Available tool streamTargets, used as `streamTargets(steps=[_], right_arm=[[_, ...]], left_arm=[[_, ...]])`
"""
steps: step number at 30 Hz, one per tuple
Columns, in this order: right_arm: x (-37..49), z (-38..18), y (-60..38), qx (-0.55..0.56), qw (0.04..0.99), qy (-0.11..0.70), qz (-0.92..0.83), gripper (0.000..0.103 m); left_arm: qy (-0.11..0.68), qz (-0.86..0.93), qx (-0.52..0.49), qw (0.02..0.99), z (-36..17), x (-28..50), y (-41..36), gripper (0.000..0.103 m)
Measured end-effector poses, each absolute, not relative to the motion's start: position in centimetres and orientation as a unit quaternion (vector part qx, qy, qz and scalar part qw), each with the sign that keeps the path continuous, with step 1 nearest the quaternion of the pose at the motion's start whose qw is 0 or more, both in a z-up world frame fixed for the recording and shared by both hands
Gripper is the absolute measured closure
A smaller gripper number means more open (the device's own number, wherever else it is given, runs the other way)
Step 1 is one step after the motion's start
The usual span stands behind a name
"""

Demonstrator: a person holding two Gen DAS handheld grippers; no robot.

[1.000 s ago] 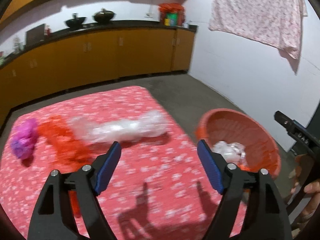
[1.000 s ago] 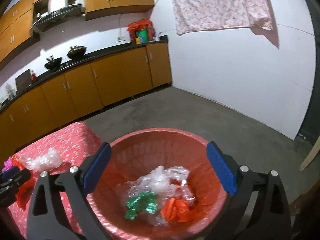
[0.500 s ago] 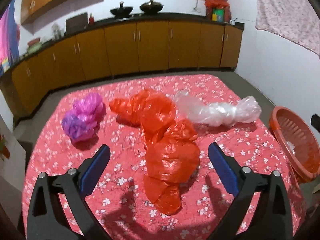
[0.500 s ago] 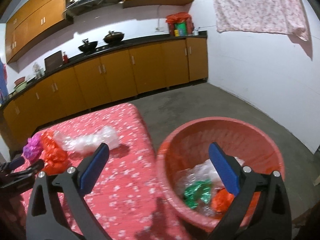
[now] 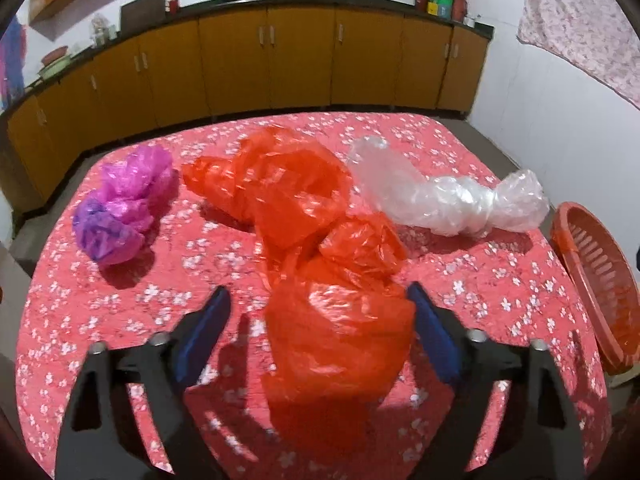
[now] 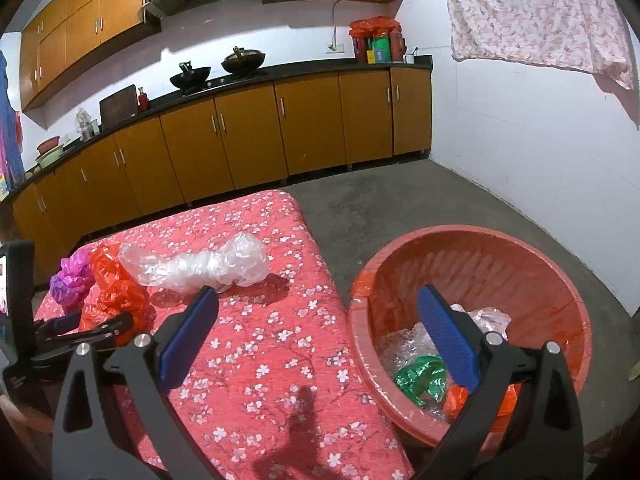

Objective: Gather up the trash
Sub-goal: 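Grasp a large red bag with the left tool while the right tool grasps clear bubble wrap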

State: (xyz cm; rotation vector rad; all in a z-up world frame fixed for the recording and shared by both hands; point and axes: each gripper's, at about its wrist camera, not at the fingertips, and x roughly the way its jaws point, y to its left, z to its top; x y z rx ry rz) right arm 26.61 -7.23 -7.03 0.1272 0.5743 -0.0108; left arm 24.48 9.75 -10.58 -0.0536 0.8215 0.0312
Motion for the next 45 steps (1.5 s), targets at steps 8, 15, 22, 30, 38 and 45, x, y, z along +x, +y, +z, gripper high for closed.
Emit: streamTargets(steps=[8,15,22,30,38,45], right_arm=[[27.4,-7.7,-5.9,0.053,0.954,0.294,0.008,0.006],[29.3,-7.9,-3.0,0.04,0.953,0.298,0.037,0.006],[32.2,-8.1,0.7,0.016,0.954,0.294,0.055,0.006],[36.7,-7.8,2.3,-0.002,0.955,0.292,0.057,0.006],[38.8,-10.3,3.5,-0.017,0.933,0.349,0.088,0.006],[38.2,-11.2,4.8,-0.03,0.917,0.378,0.126,0.039]], left_arm=[[0.395,-0.012,-0.028,0.918,-10.4,23.1,10.0,0.045],[0.378,0.007,-0.041,0.925,-9.4,20.2,13.5,0.044],[0.365,0.035,-0.057,0.929,-8.8,18.7,16.9,0.044],[0.36,0.066,-0.058,0.929,-9.1,17.7,19.6,0.044],[0.357,0.071,-0.066,0.929,-8.8,18.0,20.2,0.044],[0.362,0.067,-0.074,0.927,-9.1,17.8,20.2,0.044]])
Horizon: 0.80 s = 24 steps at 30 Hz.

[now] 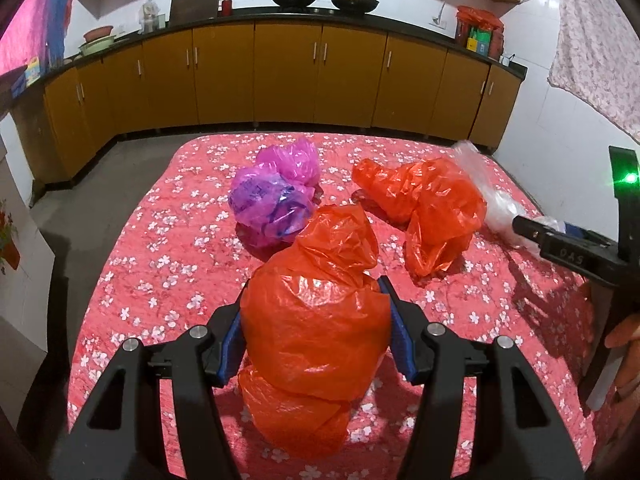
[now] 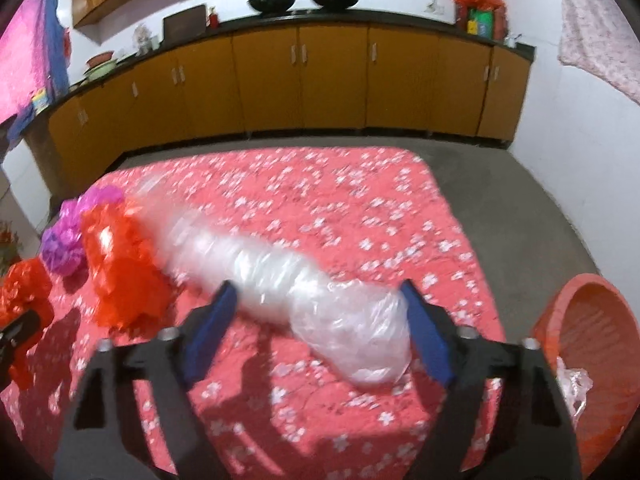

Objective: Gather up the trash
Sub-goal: 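Grasp a large red bag with the left tool while the right tool grasps clear bubble wrap, then carry the red bag and bubble wrap over the orange basket and release both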

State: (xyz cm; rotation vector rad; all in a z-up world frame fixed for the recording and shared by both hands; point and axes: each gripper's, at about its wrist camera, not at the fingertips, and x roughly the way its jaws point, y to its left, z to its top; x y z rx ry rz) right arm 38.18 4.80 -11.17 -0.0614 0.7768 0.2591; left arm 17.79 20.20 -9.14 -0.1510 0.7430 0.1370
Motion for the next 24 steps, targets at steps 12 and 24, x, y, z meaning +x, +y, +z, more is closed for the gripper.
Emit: streamTargets(steps=[12,24], right_arm=[[36.1,-11.3,4.8,-0.023,0.912,0.388,0.131,0.078],[31.2,-7.5,0.9,0.01,0.929,0.354,0.106,0.078]], left_arm=[[0.355,0.067,-0.08,0.929,-8.4,17.1,20.4,0.044],[0.323,0.04,-0.07,0.943,-5.3,16.0,18.2,0.044]])
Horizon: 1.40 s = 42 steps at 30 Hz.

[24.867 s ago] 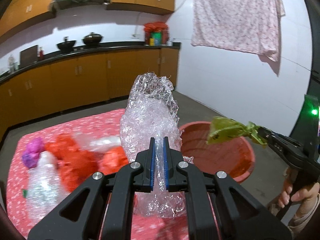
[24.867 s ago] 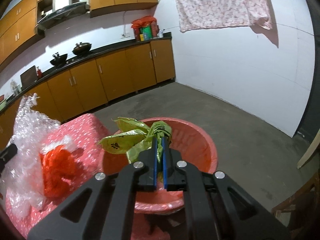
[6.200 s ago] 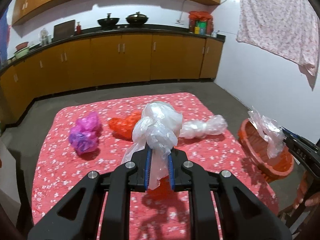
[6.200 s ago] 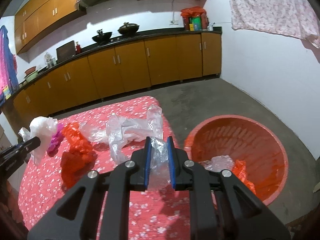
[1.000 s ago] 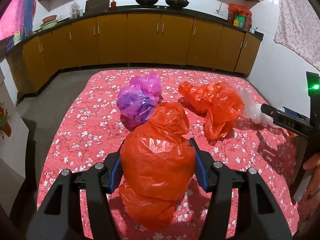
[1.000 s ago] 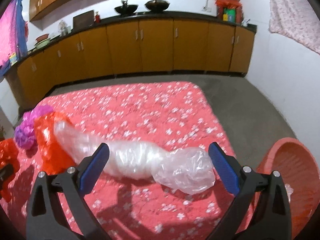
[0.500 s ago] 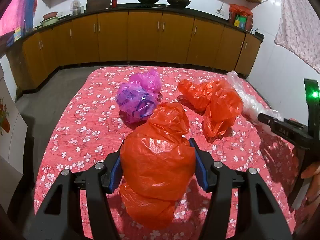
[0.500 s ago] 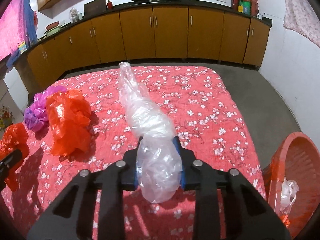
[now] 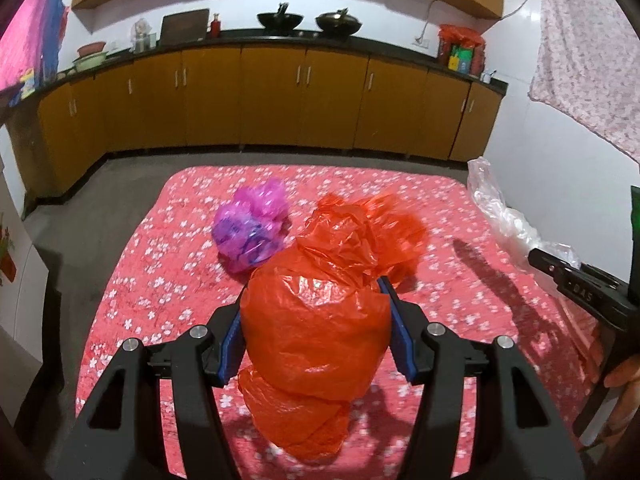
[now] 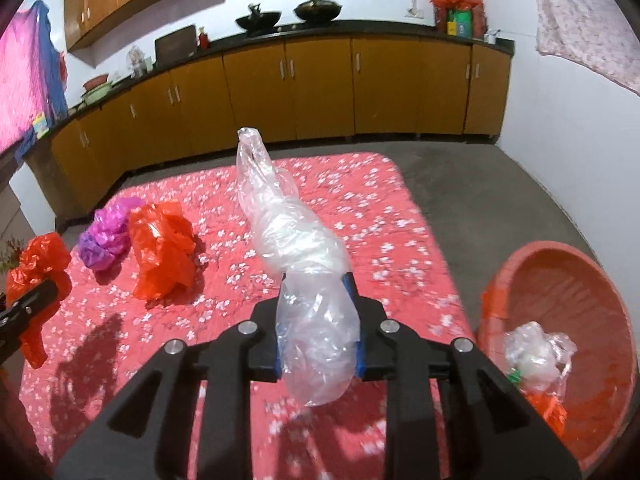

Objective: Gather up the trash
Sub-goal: 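Carry the red bag and bubble wrap over the orange basket and release both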

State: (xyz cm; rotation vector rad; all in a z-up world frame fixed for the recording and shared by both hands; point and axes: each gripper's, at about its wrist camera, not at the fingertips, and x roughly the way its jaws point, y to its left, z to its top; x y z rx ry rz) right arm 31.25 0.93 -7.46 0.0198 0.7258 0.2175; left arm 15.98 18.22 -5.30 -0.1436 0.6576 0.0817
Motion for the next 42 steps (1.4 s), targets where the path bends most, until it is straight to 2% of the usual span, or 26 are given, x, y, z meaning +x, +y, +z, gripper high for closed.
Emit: streamTargets(steps=[18,42], right_arm=[[24.1,-4.0,-7.0,0.082,0.946,0.309,0.045,0.078],[21.1,-5.9,-19.3,0.134,0.938,0.306,-0.088,0.078]], left_arm=[[0.294,-0.024,-0.033,0.955,-2.3,16.5,10.9,0.045],[0.296,-0.171,0.007,0.94,-2.3,19.6,-3.4,0.046]])
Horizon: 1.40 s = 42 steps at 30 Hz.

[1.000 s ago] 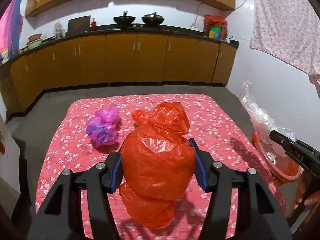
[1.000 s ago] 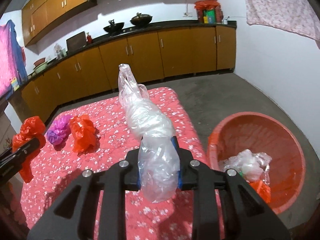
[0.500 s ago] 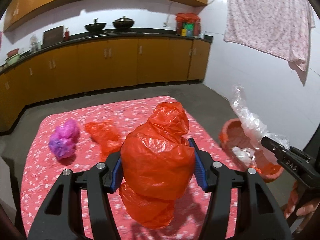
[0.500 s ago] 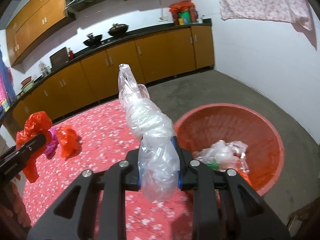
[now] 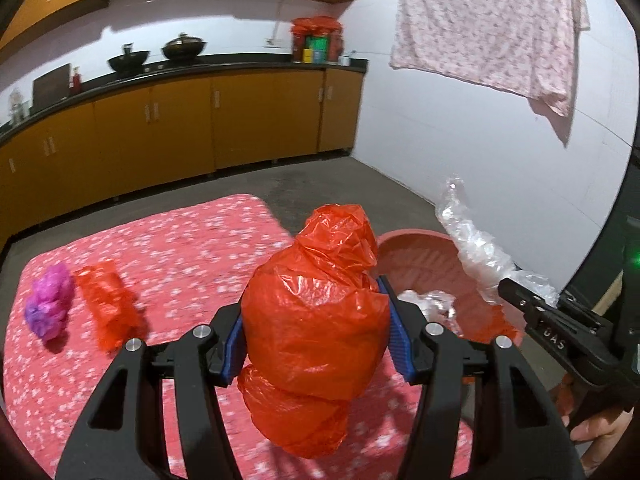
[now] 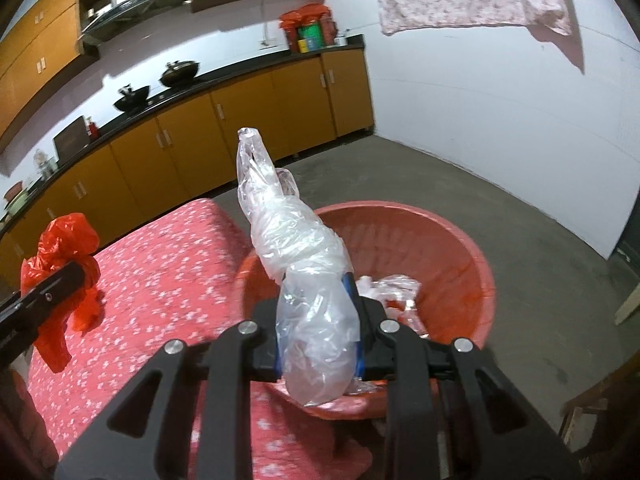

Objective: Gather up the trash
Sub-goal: 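Carry the red bag and bubble wrap over the orange basket and release both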

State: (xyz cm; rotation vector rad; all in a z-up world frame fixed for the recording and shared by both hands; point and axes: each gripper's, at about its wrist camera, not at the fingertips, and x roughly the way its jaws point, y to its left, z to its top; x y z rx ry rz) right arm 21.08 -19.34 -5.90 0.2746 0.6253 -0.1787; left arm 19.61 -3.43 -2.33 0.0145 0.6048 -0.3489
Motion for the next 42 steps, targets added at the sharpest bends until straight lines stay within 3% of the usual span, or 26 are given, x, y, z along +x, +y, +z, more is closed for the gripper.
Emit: streamTargets(steps=[34,39,42], right_arm=[[23.0,-9.8,-27.6,0.184,0.917,0.313,-0.166,0.078],[23.0,-10.0,-28.0,0.197,0.918,0.304,-0.16,0.074],[22.5,-10.6,-28.4,0.207,0.918,0.3,-0.154,0.063]], left_arm=[[0.333,-0.282,0.042,0.899,-5.9,24.2,-15.9,0.045],[0.338,-0.286,0.039,0.896,-6.4,24.7,-16.6,0.043],[0.343,-0.282,0.03,0.895,-6.7,25.2,-16.4,0.035]])
